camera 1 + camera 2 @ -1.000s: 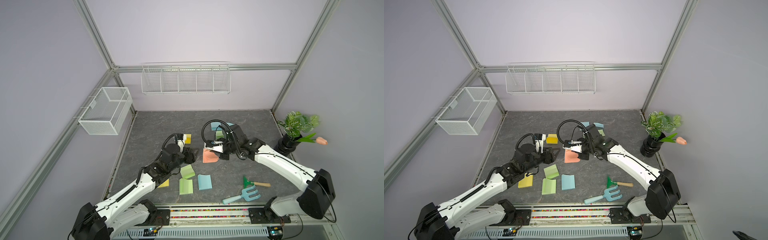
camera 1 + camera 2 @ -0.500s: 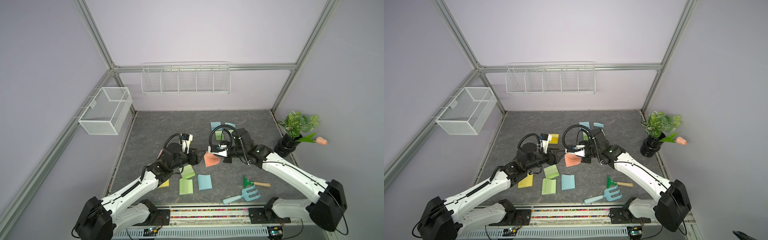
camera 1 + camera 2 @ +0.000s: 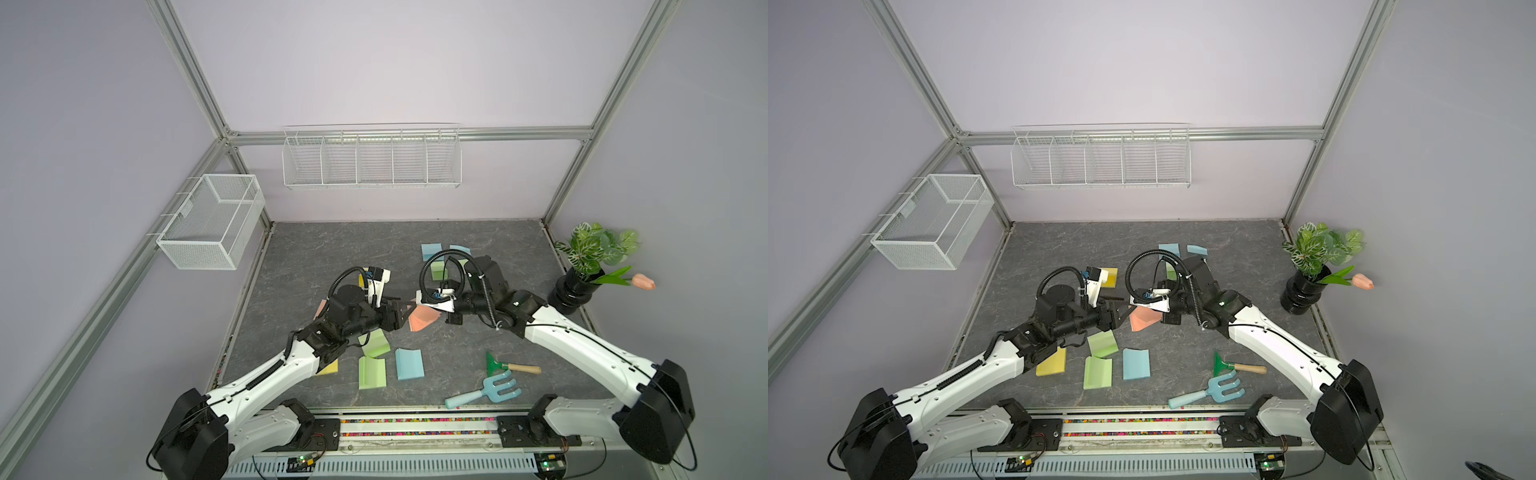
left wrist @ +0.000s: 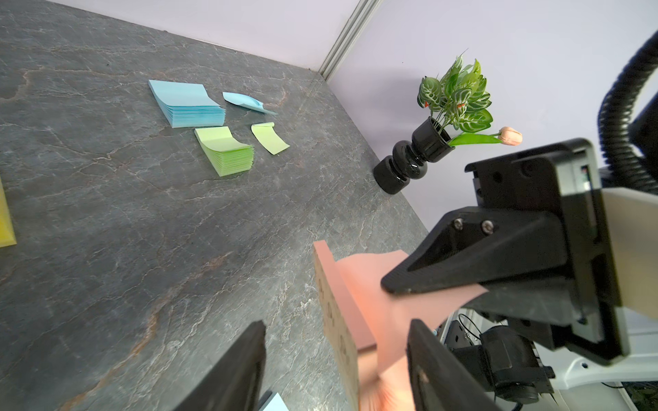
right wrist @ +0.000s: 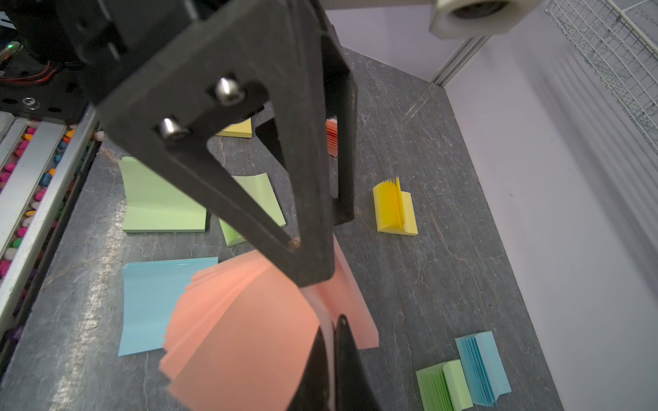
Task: Tear off pages from different memo pads
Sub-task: Tear off the paper from the memo pad.
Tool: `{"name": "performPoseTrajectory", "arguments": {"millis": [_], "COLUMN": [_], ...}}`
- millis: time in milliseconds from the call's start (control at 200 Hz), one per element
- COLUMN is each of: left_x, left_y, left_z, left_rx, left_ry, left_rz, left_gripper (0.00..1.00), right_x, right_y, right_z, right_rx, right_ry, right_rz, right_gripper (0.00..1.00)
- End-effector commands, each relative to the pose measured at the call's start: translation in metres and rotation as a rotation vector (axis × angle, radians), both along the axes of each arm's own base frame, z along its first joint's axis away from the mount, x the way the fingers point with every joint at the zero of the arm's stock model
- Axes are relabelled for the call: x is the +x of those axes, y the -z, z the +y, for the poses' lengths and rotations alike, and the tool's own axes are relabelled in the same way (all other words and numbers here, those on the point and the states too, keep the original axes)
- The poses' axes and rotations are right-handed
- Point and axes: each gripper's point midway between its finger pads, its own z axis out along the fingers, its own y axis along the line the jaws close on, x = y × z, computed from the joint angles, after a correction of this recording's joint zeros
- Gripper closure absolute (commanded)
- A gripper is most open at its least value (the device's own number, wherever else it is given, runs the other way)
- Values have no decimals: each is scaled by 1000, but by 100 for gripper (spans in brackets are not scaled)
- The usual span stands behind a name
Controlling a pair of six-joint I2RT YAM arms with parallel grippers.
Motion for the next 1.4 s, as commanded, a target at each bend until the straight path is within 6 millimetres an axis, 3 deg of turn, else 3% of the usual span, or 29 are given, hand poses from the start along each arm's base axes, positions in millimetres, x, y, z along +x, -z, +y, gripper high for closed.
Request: {"name": "performPoseTrajectory", "arguments": {"millis": [0,385,625,770,1020,1120,1394], "left_x": [-6,-5,0,2,8,12,23], "left_y": [-3,1,5,5,8,11,17], "left_z": [-7,-10,-6,-4,2,8,25], "left_rx": [-12,19,40,46,69,92,140], "left_ry": [43,43,6,-14,-60,-104,-211], "left_rz": [-24,-27,-17,-20,-15,-9,-3], "left_gripper": [36,38,59,78,88,96,98], "right_x": [3,-1,-3,-2,0,11,35], "right_y": [-11,-10,-8,-7,-9,-13,-28], "right_z": [-2,0,0,-1,-3,-6,-19], "right_rx": [33,46,41,38,42,54,99], "right_ry": [29,8,0,5,26,89,239], "right_rz": [-37,-21,-20,-19,-34,-70,-185], "right_gripper": [93,93,94,93,93,93,93]}}
